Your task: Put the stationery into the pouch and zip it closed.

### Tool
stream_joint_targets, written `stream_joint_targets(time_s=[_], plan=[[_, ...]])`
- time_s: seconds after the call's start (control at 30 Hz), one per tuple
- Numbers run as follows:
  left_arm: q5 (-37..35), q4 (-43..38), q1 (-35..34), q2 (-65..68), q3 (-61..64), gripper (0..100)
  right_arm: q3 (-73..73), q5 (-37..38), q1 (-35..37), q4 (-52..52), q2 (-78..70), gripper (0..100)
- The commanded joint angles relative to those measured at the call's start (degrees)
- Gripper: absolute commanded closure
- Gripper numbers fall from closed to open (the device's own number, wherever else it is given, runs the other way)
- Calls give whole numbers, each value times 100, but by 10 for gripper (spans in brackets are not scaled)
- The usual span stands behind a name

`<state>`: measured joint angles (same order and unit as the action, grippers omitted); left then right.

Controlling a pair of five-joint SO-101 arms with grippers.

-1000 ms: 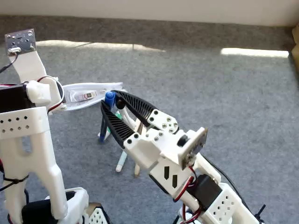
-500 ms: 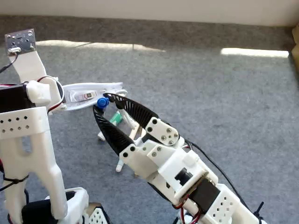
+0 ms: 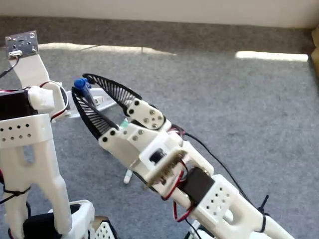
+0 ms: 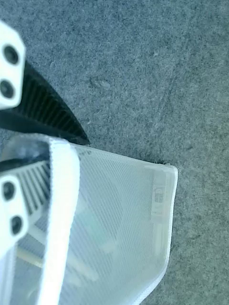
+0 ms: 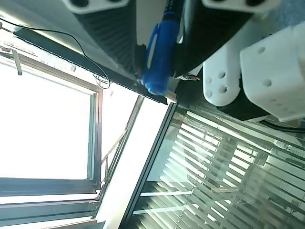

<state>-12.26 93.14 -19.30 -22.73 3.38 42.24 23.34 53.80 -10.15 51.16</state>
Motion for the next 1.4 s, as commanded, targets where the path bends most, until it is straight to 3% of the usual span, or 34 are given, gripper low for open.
stream_joint_targets(time_s=[0.0,0.43,1.03,1.37], plan=[[18,-79,31,66,31,994,-629,79,4,-171,-338,990],[26,-79,13,66,31,994,-681,88,-189,-119,-927,990],[35,-79,4,75,31,994,892,53,-391,-110,-892,985],[35,-79,4,75,31,994,971,44,-400,1930,163,882]])
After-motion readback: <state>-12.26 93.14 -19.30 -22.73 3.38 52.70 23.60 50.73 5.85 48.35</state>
